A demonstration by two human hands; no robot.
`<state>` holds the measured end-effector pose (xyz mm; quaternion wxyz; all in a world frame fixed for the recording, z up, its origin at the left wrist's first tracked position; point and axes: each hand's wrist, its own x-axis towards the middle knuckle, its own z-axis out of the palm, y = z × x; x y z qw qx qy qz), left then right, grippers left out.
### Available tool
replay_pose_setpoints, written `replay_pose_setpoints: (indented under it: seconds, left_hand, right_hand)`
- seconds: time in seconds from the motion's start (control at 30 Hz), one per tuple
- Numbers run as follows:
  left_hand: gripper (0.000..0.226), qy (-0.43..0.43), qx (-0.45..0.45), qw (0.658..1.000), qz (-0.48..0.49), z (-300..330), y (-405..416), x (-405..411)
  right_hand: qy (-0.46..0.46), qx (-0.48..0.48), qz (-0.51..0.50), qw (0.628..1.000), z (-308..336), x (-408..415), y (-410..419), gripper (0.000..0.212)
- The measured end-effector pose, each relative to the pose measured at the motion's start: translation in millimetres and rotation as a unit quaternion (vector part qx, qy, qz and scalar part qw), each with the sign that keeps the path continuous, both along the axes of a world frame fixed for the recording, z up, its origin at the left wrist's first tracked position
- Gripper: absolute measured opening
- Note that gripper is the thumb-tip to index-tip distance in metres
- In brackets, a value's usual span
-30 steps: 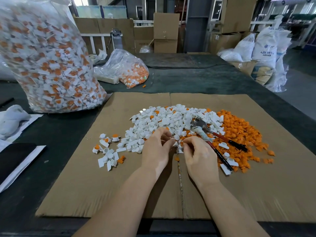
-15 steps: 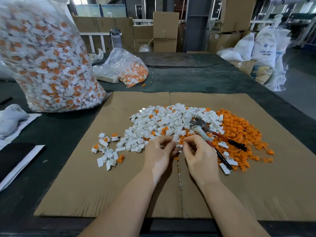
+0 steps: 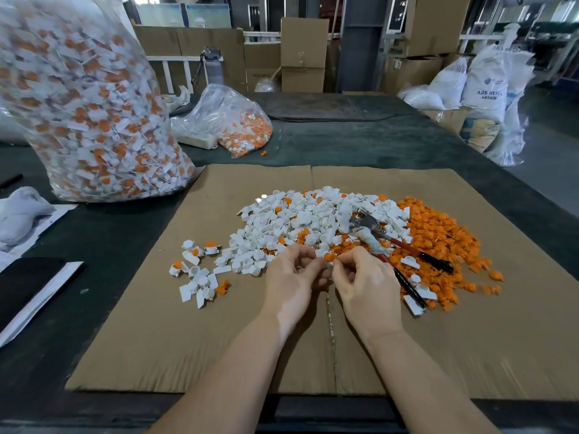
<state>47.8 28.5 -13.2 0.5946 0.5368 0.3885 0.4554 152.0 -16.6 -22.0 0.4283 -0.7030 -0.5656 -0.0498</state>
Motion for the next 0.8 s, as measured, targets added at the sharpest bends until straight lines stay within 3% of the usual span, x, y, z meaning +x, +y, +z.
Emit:
replay_pose_setpoints:
  seconds: [0.33,0.53,0.8]
  left_hand:
    - [0.019,0.064,0.033,0.997,0.009,-8.7,3.9,0.2]
    - [0.016,0.031,0.019,0.999,0.021,-10.0,4.6,0.7]
    - [0.018,0.061,0.048,0.997,0.005,-11.5,2.8,0.5]
  right_hand:
    - [-0.004,-0.008,0.013,1.0,0.0,-0.2,-0.9,0.016]
    - [0.041,-0.006,0.067,0.997,2.3,2.3,-1.7,0.006]
    - [-0.007,0.007,0.039,0.999,0.7,-1.3,-1.6,0.018]
